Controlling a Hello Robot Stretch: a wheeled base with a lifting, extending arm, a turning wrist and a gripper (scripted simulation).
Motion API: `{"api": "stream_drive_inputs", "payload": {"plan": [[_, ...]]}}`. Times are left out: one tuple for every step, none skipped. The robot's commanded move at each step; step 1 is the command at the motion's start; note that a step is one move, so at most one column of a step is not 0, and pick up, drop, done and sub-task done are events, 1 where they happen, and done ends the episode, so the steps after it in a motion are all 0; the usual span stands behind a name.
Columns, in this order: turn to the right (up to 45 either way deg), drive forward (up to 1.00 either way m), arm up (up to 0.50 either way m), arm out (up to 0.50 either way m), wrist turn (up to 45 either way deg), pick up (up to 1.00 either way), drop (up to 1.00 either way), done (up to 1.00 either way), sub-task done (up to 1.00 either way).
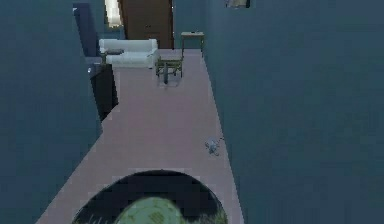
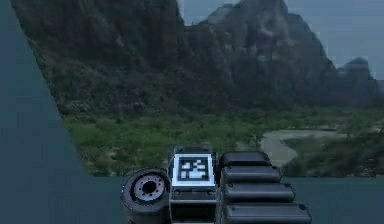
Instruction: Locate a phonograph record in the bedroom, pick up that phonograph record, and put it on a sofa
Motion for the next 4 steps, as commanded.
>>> {"api": "stream_drive_inputs", "payload": {"plan": [[0.0, 0.3, 0.0, 0.0, 0.0, 0.0, 0.0, 0.0, 0.0], [-36.0, 0.0, 0.0, 0.0, 0.0, 0.0, 0.0, 0.0, 0.0], [0.0, 0.15, 0.0, 0.0, 0.0, 0.0, 0.0, 0.0, 0.0], [15.0, 0.0, 0.0, 0.0, 0.0, 0.0, 0.0, 0.0, 0.0]]}}
